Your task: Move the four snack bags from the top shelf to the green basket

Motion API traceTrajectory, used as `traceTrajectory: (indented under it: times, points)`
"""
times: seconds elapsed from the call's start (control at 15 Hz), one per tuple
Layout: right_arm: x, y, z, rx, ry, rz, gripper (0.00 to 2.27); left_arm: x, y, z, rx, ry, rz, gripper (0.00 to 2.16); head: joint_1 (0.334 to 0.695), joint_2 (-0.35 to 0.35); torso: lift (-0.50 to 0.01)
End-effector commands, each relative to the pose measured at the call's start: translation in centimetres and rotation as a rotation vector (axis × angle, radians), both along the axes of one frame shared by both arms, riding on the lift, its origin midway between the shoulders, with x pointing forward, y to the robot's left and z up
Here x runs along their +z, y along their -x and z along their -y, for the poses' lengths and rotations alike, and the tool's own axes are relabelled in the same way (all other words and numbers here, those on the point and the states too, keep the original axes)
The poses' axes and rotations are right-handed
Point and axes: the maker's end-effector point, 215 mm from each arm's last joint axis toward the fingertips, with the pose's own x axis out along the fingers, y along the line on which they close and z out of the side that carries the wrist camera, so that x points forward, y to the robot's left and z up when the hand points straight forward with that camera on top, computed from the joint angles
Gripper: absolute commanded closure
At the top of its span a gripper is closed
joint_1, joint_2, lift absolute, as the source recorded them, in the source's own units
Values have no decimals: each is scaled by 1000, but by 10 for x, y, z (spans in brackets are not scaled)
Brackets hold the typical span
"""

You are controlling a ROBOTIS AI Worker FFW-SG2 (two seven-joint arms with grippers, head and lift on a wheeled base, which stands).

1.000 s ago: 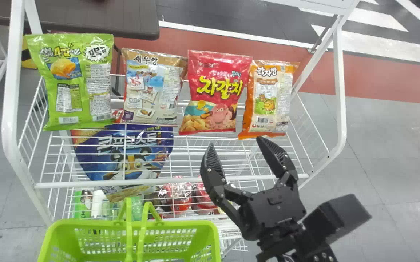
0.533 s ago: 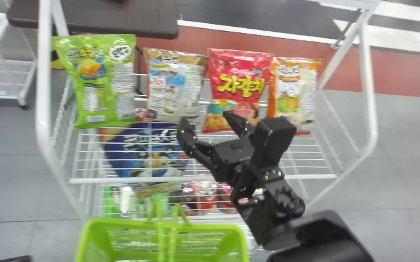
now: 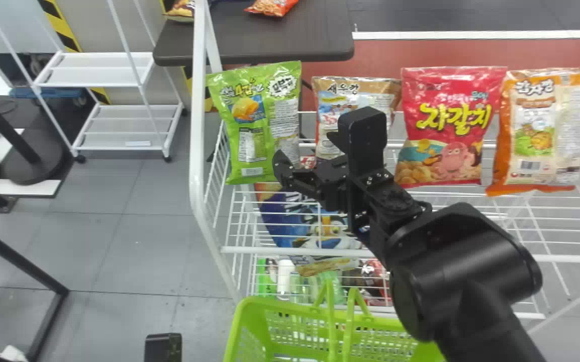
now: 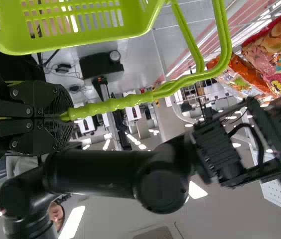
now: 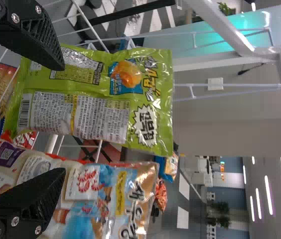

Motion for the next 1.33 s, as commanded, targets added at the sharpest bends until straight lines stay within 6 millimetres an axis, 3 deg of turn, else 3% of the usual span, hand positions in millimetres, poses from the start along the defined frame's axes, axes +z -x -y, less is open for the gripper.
traceTrajectory:
  times: [0.0,0.47,1.0,1.07,1.13,1.27]
  points:
    - [-9,-15,-12,28,37,-4,90,1,-1,-7,7,12,-4,1362,695,116,0]
    - [-7,-37,-39,80,108,31,93,5,-6,-20,28,55,-9,1362,695,170,0]
    - [-13,-53,-42,124,109,17,289,6,-8,-22,34,69,-13,1362,695,200,0]
    - [-12,-55,-43,147,100,16,451,5,-8,-22,34,68,-16,1362,695,201,0]
    - [-14,-53,-45,179,84,0,795,4,-8,-22,34,71,-18,1362,695,202,0]
    - [-16,-50,-45,193,69,-15,1831,3,-10,-22,34,72,-19,1362,695,206,0]
